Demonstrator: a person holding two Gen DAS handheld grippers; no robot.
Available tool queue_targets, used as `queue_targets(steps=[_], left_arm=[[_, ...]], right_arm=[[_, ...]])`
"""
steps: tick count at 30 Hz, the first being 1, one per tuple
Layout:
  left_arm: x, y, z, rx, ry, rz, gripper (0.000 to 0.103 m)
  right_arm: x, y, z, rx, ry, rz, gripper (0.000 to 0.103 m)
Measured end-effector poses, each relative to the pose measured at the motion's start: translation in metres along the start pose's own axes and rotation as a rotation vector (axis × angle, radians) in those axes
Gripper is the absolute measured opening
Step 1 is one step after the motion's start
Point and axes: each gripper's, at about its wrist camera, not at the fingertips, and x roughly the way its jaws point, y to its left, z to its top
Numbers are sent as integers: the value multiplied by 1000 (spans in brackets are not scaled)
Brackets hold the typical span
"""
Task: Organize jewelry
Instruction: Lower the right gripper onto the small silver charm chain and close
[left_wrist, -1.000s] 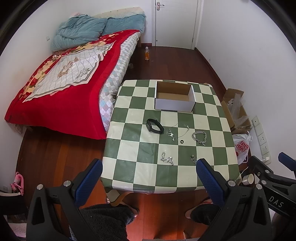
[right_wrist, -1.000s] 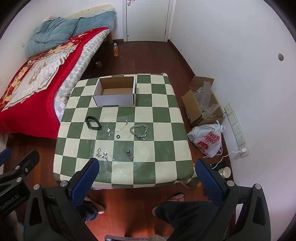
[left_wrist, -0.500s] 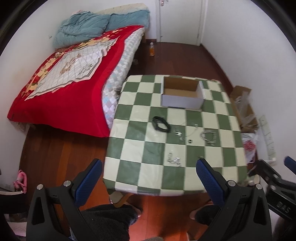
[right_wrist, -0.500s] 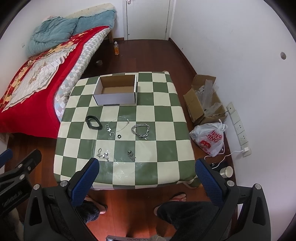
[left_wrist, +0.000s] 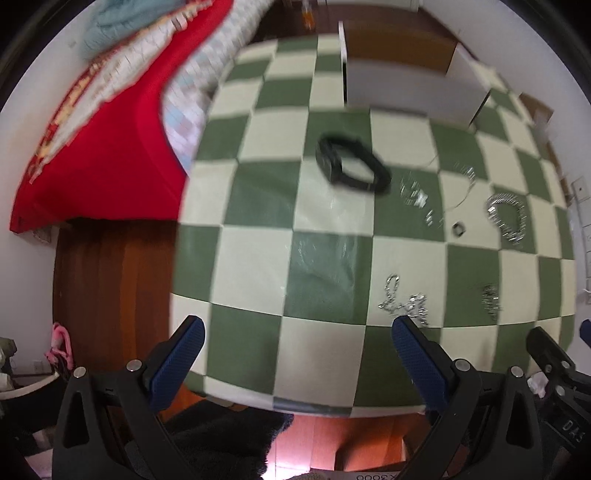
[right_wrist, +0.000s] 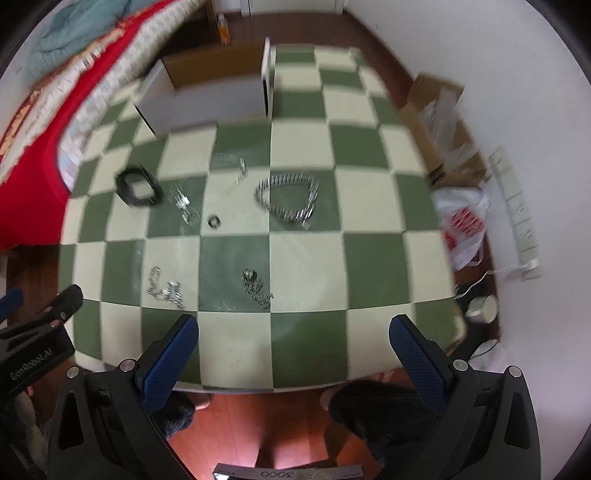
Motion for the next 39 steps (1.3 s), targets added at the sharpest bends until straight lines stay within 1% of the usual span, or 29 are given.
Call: queue_targets(steps=[2,6,8,11,12,13,14,15,16,17,18,19,22,24,30,32,35,38,39], left_arm=[[16,-1,1,-4,28,1,103],[37,-4,2,-8,64,-4,103],[43,-3,1,-11,72,-2,103],[47,-2,1,-15,84,-4,103],[48,-2,2,-16,85,-4,103],[48,-2,1,-17,85,-3,103],[48,-2,0,-19,86,-4,103],[47,-2,-2,-21,86,-5,103],[47,-2,-3,-21,85,-6,103],[45,-3,-4,-22,84,-9,103],[48,-1,1,-22,84,-13,103],[48,-2,1,-21,83,-17,103],[47,-9,2,-14,80,-39,103],[45,-16,0,-1,78,-50,103],[46,-45,-7,54,102,-100,103],[48,-54,-7,63,115,-113,103],[52,-65,-7,71,124,-120,103],[55,-73,-8,77,132,-120,103],[55,-75,-8,77,133,-116,103]], right_arm=[[29,2,3,1,48,7,101],[66,12,7,-15,101,27,97],[80,18,8,-23,119,32,92],[98,27,7,-42,155,39,79],[102,29,6,-44,167,43,78],[103,32,6,-61,148,20,77],[104,35,6,-72,137,20,76],[105,37,5,-75,132,18,69],[104,37,4,-81,118,19,55],[102,38,3,-91,96,20,44],[101,38,2,-101,82,19,19],[100,37,1,-109,79,19,8],[101,25,-3,-97,76,33,7],[100,10,-5,-76,81,33,6],[99,-47,-11,60,98,47,6],[97,-64,-9,98,108,69,6],[94,-79,0,120,132,96,6],[95,-86,-1,120,144,79,9],[99,-86,1,122,146,78,14]])
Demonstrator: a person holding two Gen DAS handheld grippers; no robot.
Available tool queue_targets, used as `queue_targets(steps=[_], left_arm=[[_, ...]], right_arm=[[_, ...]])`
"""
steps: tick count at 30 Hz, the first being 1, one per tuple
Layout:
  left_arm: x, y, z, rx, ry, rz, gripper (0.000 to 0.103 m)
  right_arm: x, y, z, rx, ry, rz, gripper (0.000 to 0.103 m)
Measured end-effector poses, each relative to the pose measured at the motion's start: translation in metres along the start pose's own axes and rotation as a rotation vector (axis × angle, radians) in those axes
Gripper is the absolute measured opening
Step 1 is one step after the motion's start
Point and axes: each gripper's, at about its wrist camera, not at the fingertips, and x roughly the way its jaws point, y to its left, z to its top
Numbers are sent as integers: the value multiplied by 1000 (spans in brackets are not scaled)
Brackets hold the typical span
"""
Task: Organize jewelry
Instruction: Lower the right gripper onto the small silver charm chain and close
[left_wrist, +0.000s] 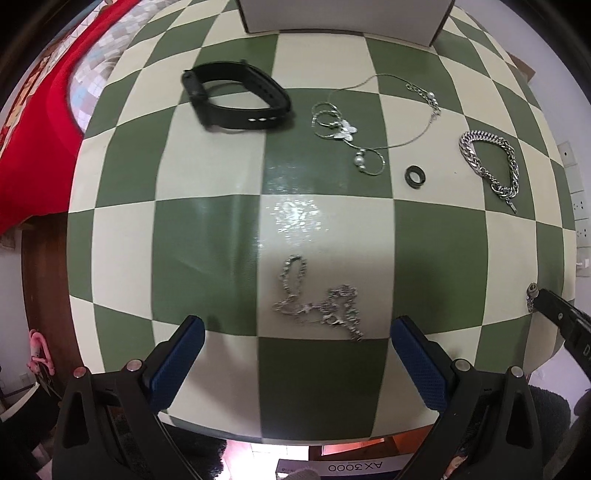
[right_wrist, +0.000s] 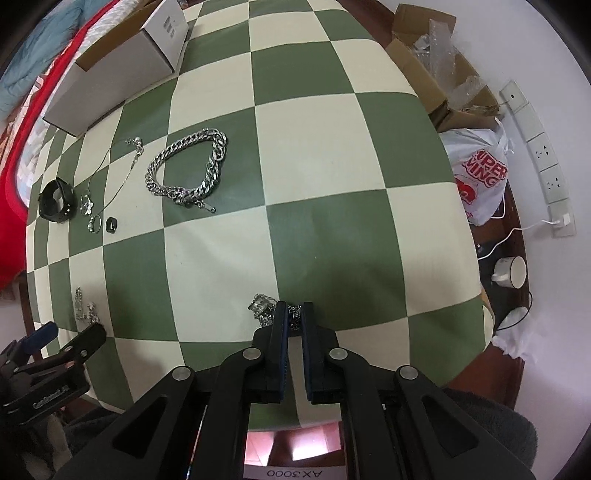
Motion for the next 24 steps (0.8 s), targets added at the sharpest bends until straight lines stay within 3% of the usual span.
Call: queue_targets(steps=[3,4,10,12,15,16,17,19,24], left_arm=[[2,-7,1,3,7,7,103],[2,-8,0,-2,4,2,103],[-1,-2,5,-16,-4,-23,102],[-4,3,5,-26,-21,-51,96],[-10,7,5,-13,-46,-54,79],[-14,8,5,-6,-61,-55,61],[-21,9,4,-1,-72,-56,33],[-25,8,8,16,-67,-62,2],[-28,19,6,10,-78,-55,2]], right_arm=[[1,2,-8,2,0,-3,39],[2,3,-8,7,1,3,43],[2,-3,-8,29,6,18,49],[-2,-5,-9,41,3,28,50],[-8,-11,-9,66,-7,38,50],[-10,-14,-10,76,-11,43,50],[-11,-17,-9,83,-14,45,50],[-13,-22,-9,117,-16,47,50],[-13,-32,-10,148,-17,71,55]])
